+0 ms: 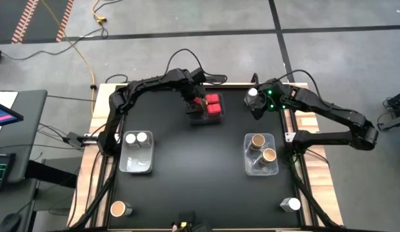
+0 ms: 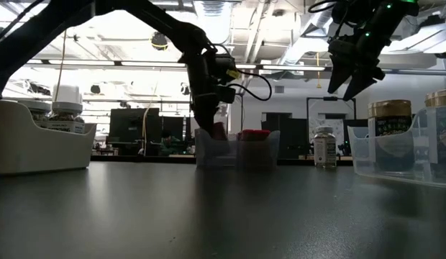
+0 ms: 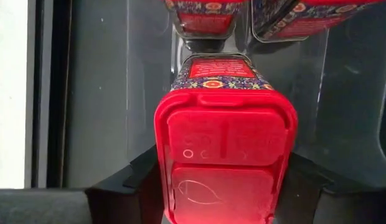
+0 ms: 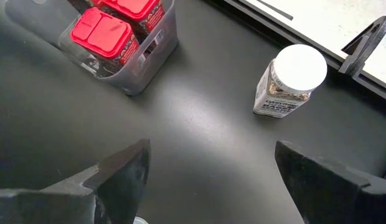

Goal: Sort spices by type
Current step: Put the red seasoning can into the black bin

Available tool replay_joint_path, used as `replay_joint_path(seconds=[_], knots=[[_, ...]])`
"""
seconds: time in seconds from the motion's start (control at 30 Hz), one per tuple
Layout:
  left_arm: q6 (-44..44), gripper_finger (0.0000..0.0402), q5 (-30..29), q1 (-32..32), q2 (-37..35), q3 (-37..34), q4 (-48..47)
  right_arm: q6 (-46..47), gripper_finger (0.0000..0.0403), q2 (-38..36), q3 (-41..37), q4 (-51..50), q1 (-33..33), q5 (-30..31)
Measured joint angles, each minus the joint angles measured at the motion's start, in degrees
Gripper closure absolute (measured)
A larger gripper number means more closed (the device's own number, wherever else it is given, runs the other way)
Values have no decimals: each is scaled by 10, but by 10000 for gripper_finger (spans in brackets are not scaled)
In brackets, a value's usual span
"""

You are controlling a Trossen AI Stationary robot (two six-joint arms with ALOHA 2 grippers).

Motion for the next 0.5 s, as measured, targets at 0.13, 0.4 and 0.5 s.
replay_joint_path(seconds=[0.13, 0.4, 0.5], knots=[[-2, 170, 0, -3, 0, 0, 3, 2, 31, 0, 0, 0, 0, 0], [2, 165, -3, -4, 0, 0, 14, 6, 31, 0, 0, -1, 0, 0], [2, 165, -3, -5, 0, 0, 16, 6, 31, 0, 0, -1, 0, 0]])
